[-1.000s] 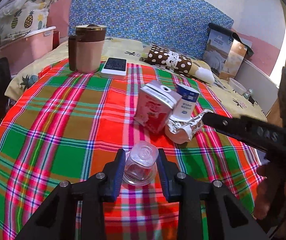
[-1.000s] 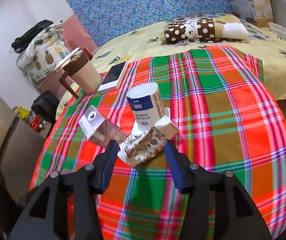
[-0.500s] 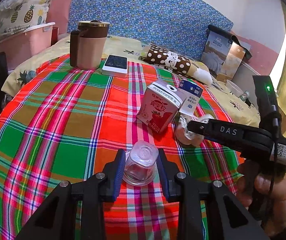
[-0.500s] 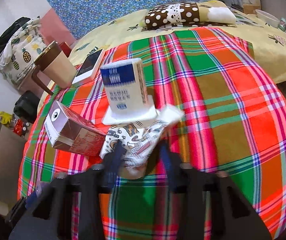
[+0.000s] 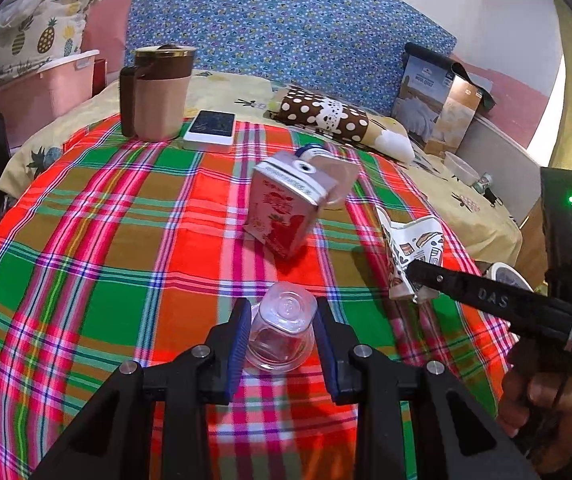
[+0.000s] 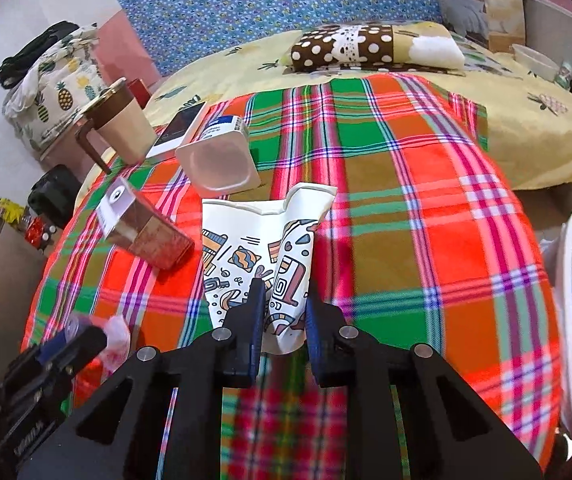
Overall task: Collect trash
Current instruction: 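Carry the clear cup and patterned paper cup toward the white bin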
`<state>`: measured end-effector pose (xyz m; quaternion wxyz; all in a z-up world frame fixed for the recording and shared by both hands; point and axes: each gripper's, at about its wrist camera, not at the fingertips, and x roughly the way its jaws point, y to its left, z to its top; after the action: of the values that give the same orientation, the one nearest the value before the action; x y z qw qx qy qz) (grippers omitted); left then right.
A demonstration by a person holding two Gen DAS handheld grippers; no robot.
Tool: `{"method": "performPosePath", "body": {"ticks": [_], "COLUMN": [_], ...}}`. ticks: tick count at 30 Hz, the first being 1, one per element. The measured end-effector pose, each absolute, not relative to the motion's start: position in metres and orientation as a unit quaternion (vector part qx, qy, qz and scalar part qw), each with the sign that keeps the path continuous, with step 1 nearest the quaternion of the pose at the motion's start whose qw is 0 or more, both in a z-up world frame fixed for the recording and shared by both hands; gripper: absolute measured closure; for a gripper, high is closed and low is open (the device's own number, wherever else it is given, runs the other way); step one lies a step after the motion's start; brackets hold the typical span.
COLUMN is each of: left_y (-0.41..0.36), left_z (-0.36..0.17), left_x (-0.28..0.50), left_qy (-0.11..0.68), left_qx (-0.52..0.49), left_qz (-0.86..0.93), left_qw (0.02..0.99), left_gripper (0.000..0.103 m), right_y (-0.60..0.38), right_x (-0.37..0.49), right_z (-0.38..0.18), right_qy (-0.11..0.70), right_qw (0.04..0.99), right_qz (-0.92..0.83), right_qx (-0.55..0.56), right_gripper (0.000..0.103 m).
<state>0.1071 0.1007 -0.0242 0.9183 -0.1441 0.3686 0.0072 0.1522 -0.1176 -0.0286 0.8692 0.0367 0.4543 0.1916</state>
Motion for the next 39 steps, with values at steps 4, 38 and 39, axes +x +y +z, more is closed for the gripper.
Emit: {"method": "performPosePath", "body": {"ticks": [4, 38, 39], "left_y": [0.087, 0.016, 0.015], "left_z": [-0.020, -0.035, -0.037], "left_x": [0.105, 0.087, 0.086], "left_qy": [0.369, 0.407, 0.409], "left_qx": [-0.134, -0.098, -0.097], "left_qz": [0.000, -0.073, -0.074], "left_qw": [0.920, 0.905, 0.904], "left_gripper": [0.071, 0.065, 0.065], "right_y": [-0.125, -0.188, -0.189], "right_x": [0.143, 0.104, 0.104], "right_z": [-0.026, -0.036, -0.038], "right_qy": [0.448, 0.443, 0.446], "right_qw": [0.871, 0.876, 0.874], "right_qz": [0.200, 0.192, 0.190], "right_qx": [0.024, 0.010, 0.019], "right_gripper": [0.082, 0.063, 0.063]}}
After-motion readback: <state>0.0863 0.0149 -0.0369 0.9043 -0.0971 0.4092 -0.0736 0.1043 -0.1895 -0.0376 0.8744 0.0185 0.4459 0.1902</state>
